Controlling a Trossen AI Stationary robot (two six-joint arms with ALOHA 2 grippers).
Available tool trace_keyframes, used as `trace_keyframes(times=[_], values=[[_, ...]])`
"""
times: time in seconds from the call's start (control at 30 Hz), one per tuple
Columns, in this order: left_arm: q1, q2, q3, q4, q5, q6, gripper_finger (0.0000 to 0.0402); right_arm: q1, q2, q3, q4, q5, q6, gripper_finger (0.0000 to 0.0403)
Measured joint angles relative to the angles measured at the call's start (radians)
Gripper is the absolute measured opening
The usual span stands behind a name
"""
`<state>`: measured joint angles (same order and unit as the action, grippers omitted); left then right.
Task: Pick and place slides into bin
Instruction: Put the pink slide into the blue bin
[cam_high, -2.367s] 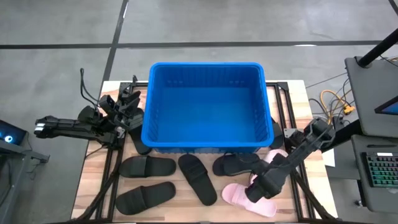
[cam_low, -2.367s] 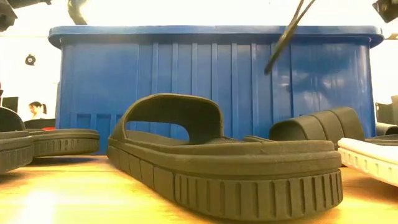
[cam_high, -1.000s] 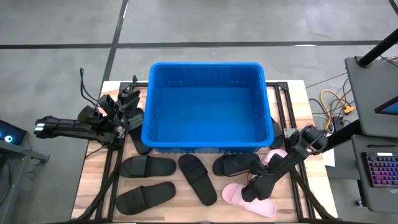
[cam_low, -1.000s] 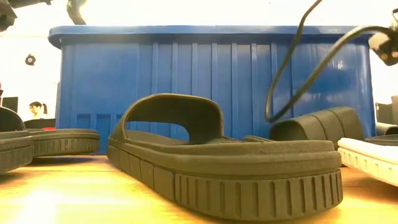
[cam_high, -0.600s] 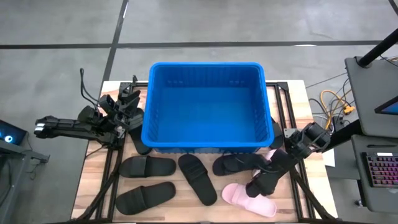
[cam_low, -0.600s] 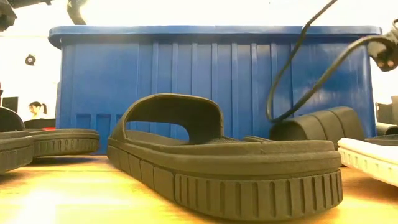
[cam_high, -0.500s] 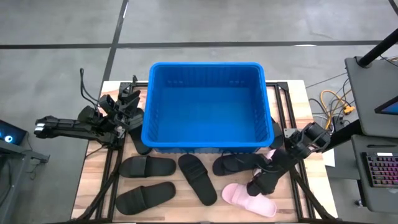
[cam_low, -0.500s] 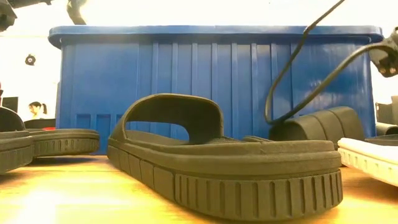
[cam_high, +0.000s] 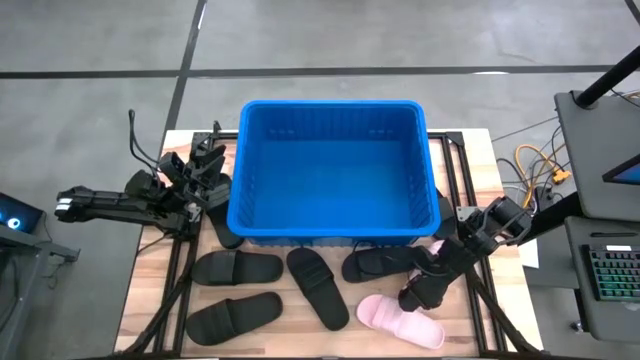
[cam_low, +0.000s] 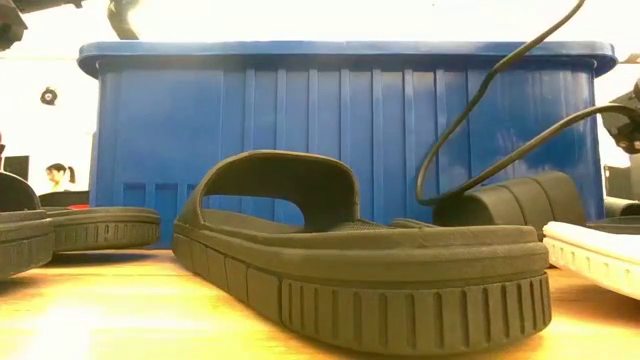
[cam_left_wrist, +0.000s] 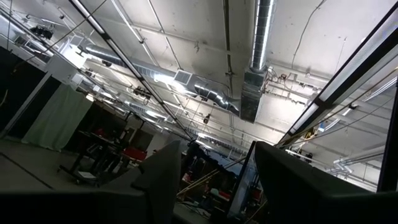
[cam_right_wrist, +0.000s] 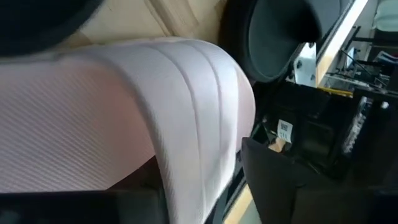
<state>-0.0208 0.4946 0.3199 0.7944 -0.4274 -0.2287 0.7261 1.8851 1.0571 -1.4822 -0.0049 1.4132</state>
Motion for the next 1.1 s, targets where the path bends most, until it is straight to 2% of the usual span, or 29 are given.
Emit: trace_keyframes(times=[0.23, 0.27, 0.57, 0.77, 1.1], values=[[0.000, 0.000, 0.000, 0.000, 0.000, 0.008, 0.0192, 0.000, 0.000, 0.039, -0.006, -0.038, -0.052, 0.0025], [0.000, 0.000, 0.000, -0.001, 0.000, 0.008, 0.0192, 0.000, 0.000, 0.047, -0.006, -0.045, -0.058, 0.0018], [0.000, 0.001, 0.000, -0.001, 0.000, 0.008, 0.0192, 0.002, 0.000, 0.180, -0.011, -0.046, -0.175, 0.0013], [0.000, 0.002, 0.000, 0.000, 0.000, 0.008, 0.0192, 0.003, -0.001, 0.317, -0.094, -0.046, -0.259, 0.0013], [0.000, 0.002, 0.000, -0.001, 0.000, 0.008, 0.0192, 0.002, -0.075, 0.508, -0.090, -0.036, -0.338, 0.0012]])
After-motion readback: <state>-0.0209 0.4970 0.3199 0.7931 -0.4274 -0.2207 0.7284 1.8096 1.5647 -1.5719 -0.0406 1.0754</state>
